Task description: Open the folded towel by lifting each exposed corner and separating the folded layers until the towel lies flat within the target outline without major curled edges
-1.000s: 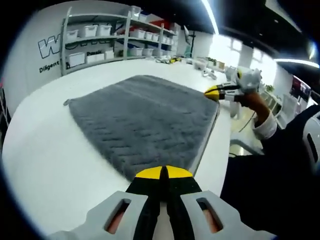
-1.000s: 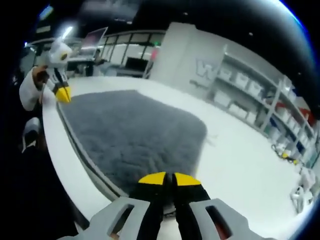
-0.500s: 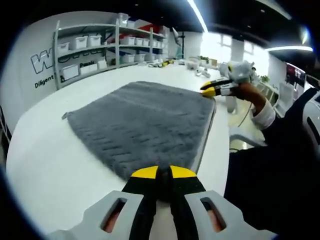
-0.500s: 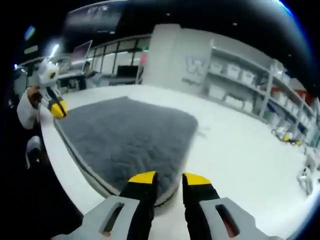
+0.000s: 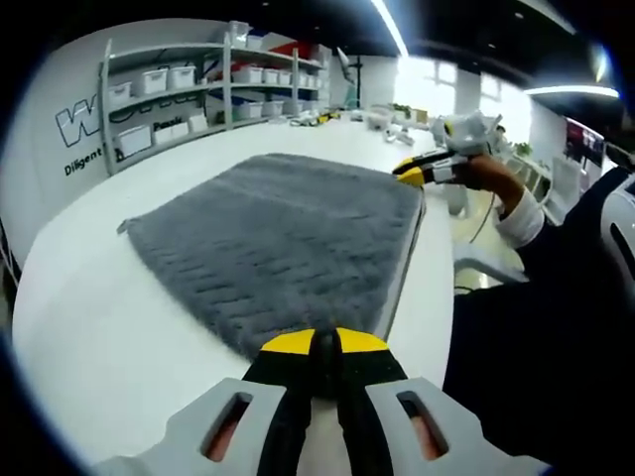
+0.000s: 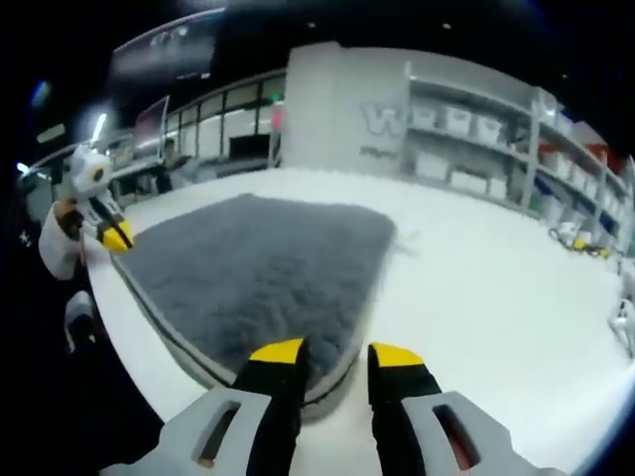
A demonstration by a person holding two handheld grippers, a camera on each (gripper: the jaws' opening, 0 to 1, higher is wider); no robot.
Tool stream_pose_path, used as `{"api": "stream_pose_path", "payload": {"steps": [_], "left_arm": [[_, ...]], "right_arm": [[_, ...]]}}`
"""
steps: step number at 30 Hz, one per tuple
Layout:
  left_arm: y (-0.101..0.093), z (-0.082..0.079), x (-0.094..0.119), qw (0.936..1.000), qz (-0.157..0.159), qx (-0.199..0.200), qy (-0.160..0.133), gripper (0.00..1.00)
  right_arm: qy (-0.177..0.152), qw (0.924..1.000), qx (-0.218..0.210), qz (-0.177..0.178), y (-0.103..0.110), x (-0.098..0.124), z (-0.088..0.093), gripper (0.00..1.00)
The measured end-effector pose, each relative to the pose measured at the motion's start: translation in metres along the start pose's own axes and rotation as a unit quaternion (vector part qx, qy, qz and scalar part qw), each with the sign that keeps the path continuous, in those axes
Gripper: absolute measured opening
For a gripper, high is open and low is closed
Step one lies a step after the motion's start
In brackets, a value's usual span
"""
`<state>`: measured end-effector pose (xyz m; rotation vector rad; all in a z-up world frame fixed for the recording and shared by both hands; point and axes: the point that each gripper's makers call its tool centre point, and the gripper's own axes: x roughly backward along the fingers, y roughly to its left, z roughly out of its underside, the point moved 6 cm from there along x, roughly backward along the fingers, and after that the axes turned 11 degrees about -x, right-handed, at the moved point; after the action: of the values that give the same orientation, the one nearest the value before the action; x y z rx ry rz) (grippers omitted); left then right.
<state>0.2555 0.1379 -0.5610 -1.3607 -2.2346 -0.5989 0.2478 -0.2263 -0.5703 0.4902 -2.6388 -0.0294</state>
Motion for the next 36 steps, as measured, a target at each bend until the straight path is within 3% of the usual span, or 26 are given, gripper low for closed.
{"api": "stream_pose_path", "payload": {"steps": [16, 21, 24, 28, 36], "left_arm": [[0.001, 0.001, -0.001, 1.0000, 0.001, 0.003, -0.001, 0.05], [0.001, 0.001, -0.001, 1.0000, 0.000, 0.003, -0.001, 0.05], [0.001, 0.001, -0.001, 1.0000, 0.000, 0.003, -0.001, 0.05], [0.001, 0.001, -0.001, 1.0000, 0.000, 0.003, -0.001, 0.05], [0.001, 0.001, -0.001, 1.0000, 0.001, 0.001, -0.001, 0.05]], "right_arm": [[-0.022, 0.9991, -0.015, -0.032, -0.007, 0.001, -0.009, 0.14], [-0.029, 0.9978, -0.038, -0.046, -0.010, 0.002, -0.011, 0.12], [-0.030, 0.9984, -0.024, -0.043, -0.009, 0.002, -0.012, 0.12], [-0.039, 0.9949, -0.053, -0.077, -0.004, 0.002, -0.015, 0.11], [-0.031, 0.9926, -0.076, -0.090, -0.002, 0.000, -0.010, 0.10]]}}
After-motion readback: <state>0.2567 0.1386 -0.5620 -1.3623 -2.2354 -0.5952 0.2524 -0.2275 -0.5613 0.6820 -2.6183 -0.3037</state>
